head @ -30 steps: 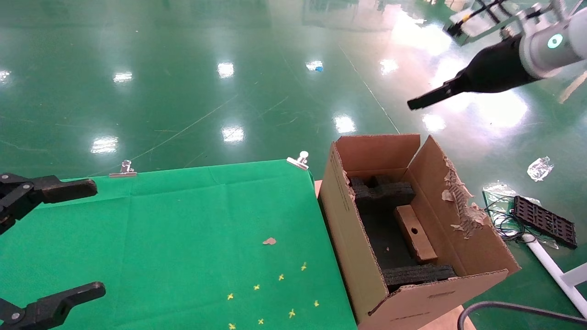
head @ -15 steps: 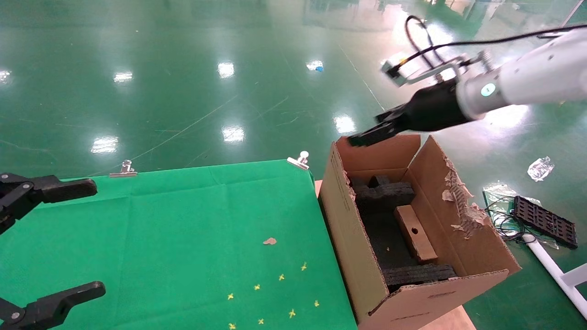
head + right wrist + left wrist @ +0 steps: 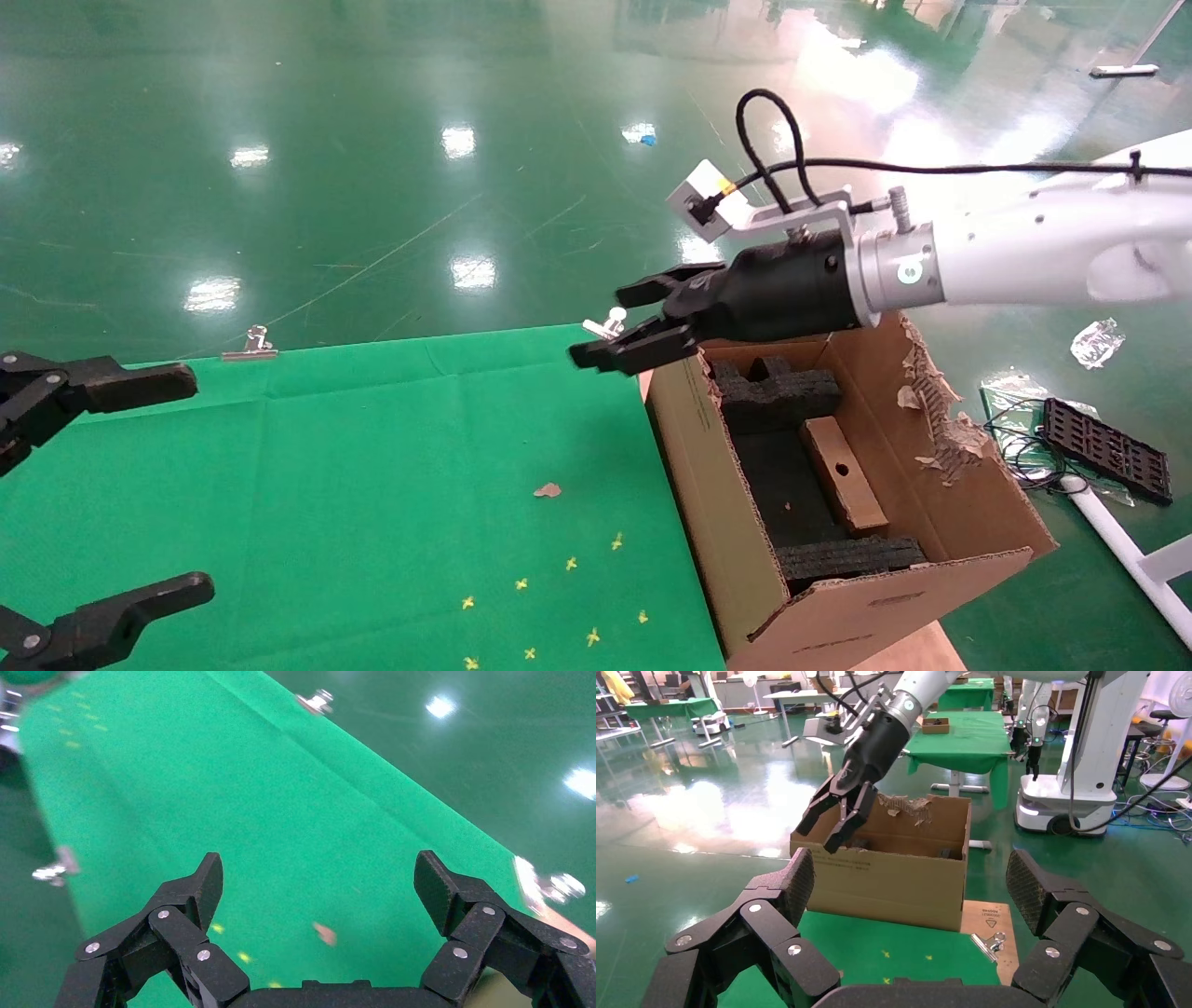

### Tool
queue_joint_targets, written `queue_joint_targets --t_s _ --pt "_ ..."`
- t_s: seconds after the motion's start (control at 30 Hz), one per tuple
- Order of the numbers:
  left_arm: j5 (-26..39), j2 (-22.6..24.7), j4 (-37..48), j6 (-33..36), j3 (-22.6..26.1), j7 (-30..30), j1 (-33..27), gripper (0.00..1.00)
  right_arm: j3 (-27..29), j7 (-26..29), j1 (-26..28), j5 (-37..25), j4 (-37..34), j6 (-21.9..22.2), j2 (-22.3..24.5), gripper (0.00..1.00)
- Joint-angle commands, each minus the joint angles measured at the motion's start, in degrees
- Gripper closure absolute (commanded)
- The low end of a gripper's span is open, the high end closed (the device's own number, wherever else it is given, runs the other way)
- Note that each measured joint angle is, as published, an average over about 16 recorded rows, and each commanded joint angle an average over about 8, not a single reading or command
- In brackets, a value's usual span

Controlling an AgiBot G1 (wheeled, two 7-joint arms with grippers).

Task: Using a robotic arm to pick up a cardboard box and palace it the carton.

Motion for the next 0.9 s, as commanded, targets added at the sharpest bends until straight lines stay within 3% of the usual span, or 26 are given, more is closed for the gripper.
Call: queue_joint_targets --t_s 0.03,0.9 --pt "0.0 0.0 0.0 0.0 0.0 0.0 0.0 0.0 2.7 -0.8 -2.2 0.9 2.1 -0.6 0.5 0.0" --pt "-0.1 0.0 0.0 0.0 0.1 0.0 0.0 0.0 38.1 -11.8 -32.0 13.1 29.4 -8.8 6.6 0.0"
